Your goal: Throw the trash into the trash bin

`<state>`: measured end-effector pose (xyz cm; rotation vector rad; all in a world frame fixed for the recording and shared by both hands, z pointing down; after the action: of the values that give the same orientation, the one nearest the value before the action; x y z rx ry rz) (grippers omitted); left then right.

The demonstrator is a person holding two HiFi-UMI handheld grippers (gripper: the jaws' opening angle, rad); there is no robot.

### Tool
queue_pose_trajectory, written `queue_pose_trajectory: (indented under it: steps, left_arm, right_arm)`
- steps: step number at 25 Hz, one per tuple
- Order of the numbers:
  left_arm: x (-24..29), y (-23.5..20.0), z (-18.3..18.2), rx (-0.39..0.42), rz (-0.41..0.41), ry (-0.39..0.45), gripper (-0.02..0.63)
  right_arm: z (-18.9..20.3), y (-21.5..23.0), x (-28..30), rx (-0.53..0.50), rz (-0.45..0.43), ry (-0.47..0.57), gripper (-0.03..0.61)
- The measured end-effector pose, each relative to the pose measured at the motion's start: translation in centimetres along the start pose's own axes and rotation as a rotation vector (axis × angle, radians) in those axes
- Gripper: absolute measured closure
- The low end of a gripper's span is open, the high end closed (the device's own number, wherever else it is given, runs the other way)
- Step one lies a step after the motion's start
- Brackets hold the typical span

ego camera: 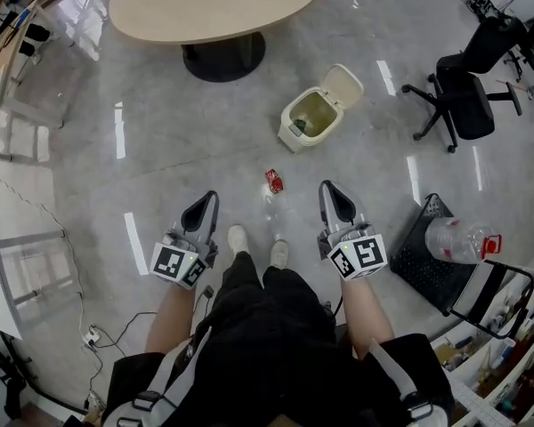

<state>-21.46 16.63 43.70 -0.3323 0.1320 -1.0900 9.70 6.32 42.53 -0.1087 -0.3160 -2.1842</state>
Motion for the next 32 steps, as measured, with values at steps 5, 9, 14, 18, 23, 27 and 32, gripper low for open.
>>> queue_pose_trajectory:
  steps: [5,9,14,18,23,27,32]
  left_arm:
    - [1.4,3.0,2.4,-0.019,-0.008,-0.029,0.611]
    - [2.4,4.7,4.8,-0.029,-0.025,-0.066,0.612]
    - [2.9,5.8,6.3,-0.034,-0.029,-0.077,0.611]
    - [2.3,5.2,7.4,-0.047,-0.051,-0.084,0.611]
    - [3.7,2.8,8.9,-0.065,-0.022,-0.094,0.612]
    - [7.1,0.0,8.0,-0.055,0.033,-0.116,0.612]
    - [11.3,-4.3,7.3,0.0,0.118,-0.149,0.611]
  right_arm:
    - [2.1,2.1,-1.9,-0.022,-0.043,-0.055,0.572]
    - [4.6,3.4,-2.9,-0.02,-0.064,-0.102,0.572]
    - [6.9,4.4,-3.3,-0.013,-0.098,-0.14,0.572]
    - [7.5,4.2,-3.2,-0.04,-0.124,-0.154,0.572]
    - [8.2,5.3,-2.2,-0.05,-0.075,-0.181,0.572]
    - [8.6,6.1,0.3,-0.046,-0.026,-0.21,0.572]
    - [10.1,5.8,5.2,-0.032,-0.01,-0.215,0.572]
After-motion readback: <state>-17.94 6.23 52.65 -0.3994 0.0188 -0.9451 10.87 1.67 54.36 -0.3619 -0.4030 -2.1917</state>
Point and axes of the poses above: the fingertips, and each gripper's own axes: x forward along the fingers, y to its right, z out of its underside, the point moved 9 cm from there along -x, backward along the fingers, and after that the axes turned 10 degrees about z, right-handed, at the moved point
